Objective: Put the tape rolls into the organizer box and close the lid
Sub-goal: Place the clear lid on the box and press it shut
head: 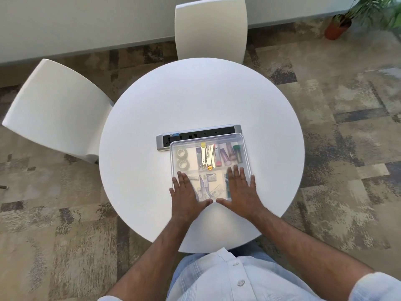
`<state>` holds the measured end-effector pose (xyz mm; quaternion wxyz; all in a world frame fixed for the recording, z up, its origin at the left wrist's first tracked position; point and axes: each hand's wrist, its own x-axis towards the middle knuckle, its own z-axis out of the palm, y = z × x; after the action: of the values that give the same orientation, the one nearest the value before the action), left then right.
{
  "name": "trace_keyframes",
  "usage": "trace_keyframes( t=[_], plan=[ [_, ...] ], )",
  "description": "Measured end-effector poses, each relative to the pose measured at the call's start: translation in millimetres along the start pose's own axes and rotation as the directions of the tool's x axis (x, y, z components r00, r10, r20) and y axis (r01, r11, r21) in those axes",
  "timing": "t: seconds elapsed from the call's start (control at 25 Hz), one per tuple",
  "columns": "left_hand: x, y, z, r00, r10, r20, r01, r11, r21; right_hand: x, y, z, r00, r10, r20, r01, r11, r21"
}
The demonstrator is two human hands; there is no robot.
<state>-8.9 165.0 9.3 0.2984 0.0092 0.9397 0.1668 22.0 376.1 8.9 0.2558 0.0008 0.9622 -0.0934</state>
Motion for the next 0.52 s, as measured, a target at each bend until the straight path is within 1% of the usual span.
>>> trace_keyframes(
  t=[0.12,0.28,0.52],
  plan=[
    [1,6,2,0.999,-0.031,0.014,0.03,0.999,0.029,4,-5,3,0.999,0.035,0.026,-0.034,0.999,-0.037],
    [1,7,5,0.999,-0.033,0.006,0.033,0.999,0.025,5,-6,4,0.998,0.053,0.015,-0.052,0.998,-0.035],
    [-5,-4,6,0.998,0.001,-0.063,0.002,0.998,0.055,0,4,5,0.999,0.019,-0.029,-0.019,1.0,-0.017]
  ],
)
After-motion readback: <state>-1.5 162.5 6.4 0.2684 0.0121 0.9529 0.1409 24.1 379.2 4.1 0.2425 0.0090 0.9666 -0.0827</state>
